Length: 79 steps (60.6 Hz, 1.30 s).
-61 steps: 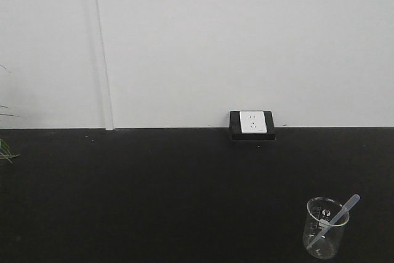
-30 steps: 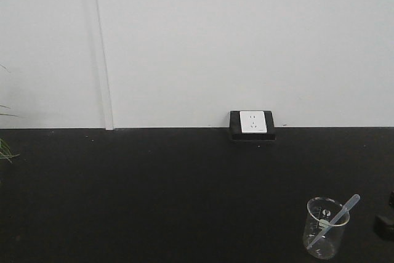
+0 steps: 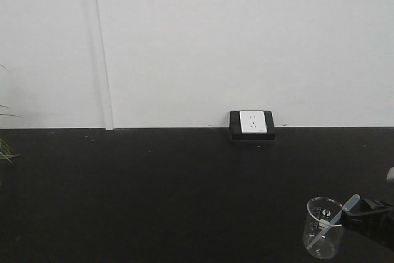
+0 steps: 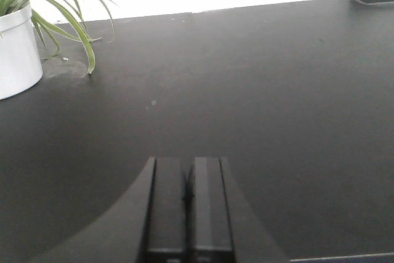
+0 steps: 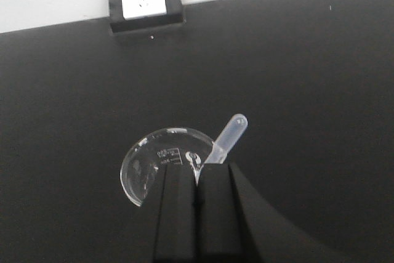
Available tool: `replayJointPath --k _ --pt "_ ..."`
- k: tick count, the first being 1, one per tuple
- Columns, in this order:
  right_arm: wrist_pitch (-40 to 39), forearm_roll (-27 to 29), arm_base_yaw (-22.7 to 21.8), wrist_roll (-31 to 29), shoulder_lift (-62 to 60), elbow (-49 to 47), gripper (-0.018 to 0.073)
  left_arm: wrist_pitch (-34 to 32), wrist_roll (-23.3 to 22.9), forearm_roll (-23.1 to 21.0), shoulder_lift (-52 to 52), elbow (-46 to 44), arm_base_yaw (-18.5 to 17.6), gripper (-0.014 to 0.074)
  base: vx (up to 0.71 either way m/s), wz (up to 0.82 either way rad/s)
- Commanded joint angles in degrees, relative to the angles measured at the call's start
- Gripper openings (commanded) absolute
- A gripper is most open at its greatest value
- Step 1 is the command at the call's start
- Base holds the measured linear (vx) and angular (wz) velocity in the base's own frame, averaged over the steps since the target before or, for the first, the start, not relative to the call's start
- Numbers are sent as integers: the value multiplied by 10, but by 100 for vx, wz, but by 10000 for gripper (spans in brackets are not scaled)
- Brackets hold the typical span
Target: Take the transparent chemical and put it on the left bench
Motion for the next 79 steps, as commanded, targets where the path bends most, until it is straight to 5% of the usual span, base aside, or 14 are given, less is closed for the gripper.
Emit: replayJointPath --k 1,12,32,40,79 --pt "-58 40 -3 17 1 -19 126 -45 -4 0 -11 9 -1 -4 0 0" --pt "-67 105 -3 16 24 -19 258 -45 -4 0 -11 9 -1 -4 0 0" --pt "-164 119 -3 39 75 -21 582 -45 -4 0 -11 9 -1 -4 0 0" --pt "-159 118 -3 84 105 -42 594 -45 -4 0 -11 9 -1 -4 0 0" --pt "-160 144 -3 81 242 -181 552 -45 -4 0 -11 9 -1 -4 0 0"
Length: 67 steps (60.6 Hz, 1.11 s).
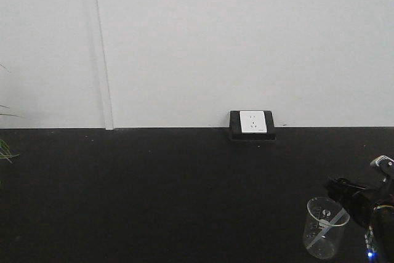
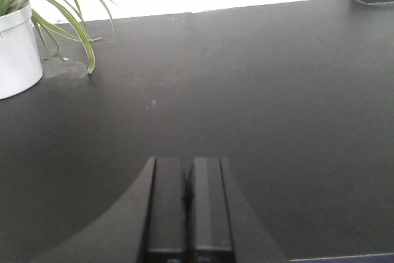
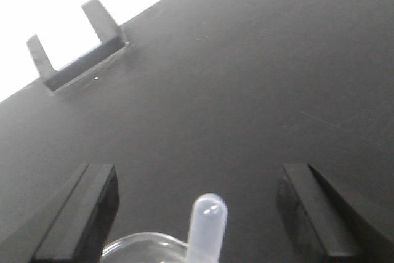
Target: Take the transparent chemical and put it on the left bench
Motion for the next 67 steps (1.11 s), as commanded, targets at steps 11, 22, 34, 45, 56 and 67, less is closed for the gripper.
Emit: replayJointPath --k 11,22,34,45,56,67 --pt "-47 -1 -3 -4 -25 -18 411 -45 -4 0 -11 9 -1 -4 0 0" --pt "-47 -2 -3 -8 -26 -18 190 -45 -4 0 -11 9 -1 -4 0 0" --pt "-48 -52 -3 -39 -53 -18 4 -45 -4 0 -11 9 -1 -4 0 0" --pt "-42 -91 -3 -45 -115 -18 -8 -45 -4 0 -11 9 -1 -4 0 0" --pt "36 -165 -3 -45 -221 -7 -7 -45 -4 0 -11 9 -1 -4 0 0" --pt "67 -290 -3 -37 -357 64 -7 -45 -4 0 -11 9 -1 -4 0 0"
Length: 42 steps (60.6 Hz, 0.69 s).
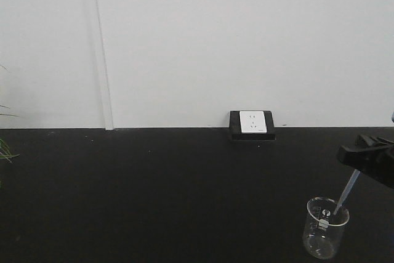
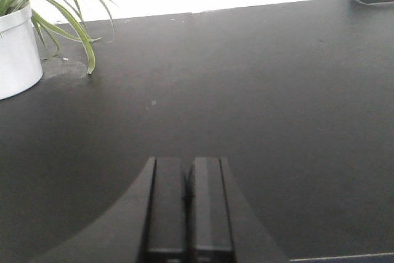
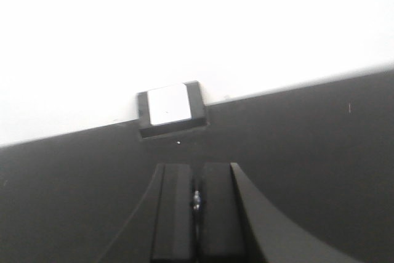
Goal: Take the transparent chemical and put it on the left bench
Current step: 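Lift the dropper pipette out of the beaker with the right gripper, then drive the base to the bench with the white bins, holding the pipette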
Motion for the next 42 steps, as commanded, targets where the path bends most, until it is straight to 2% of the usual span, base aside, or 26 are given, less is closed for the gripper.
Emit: replayJointPath --k 1,12,27,42 --pt "-30 -74 -3 1 -91 28 -7 -45 -4 0 -11 9 -1 -4 0 0" --pt "7 -155 -3 1 -263 125 -7 -45 -4 0 -11 9 -1 -4 0 0" --pt "99 -154 -3 1 -446 230 -7 -45 -4 0 -11 9 -1 -4 0 0" --pt "101 -154 -3 -2 -533 282 -7 -45 -4 0 -11 9 -1 -4 0 0"
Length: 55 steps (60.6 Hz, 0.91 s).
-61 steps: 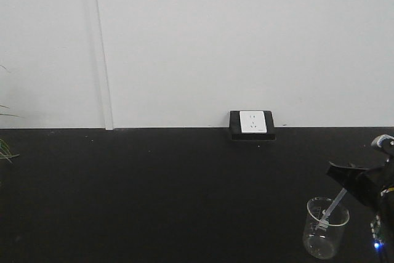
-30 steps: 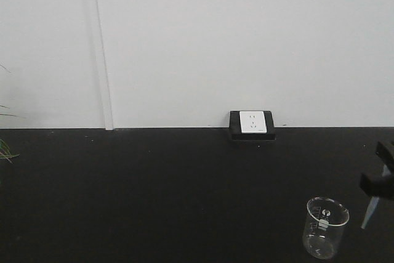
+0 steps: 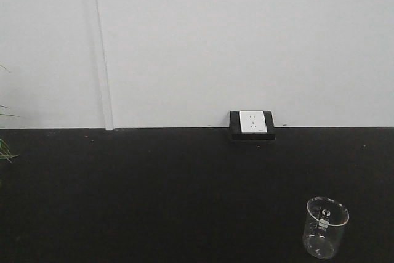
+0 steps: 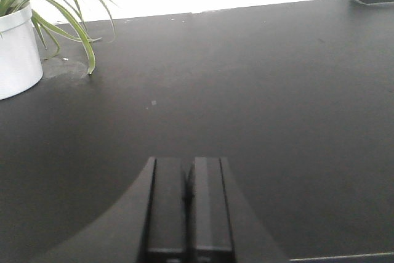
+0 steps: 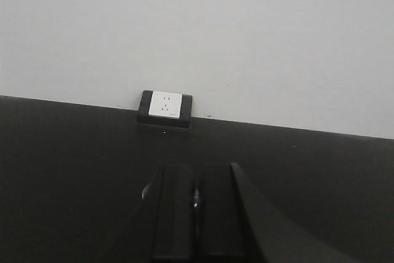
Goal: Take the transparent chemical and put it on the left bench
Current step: 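Drive the base to the bench with the white bins, holding the pipette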
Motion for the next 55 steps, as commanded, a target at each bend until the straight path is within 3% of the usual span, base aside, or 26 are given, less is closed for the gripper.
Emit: replayJointPath --k 1,55 --pt "-44 -4 -3 -2 -21 -6 -7 -45 -4 0 -11 9 -1 -4 0 0" --pt "-33 -4 -3 -2 -31 -2 -7 -45 -4 0 -11 9 -1 -4 0 0"
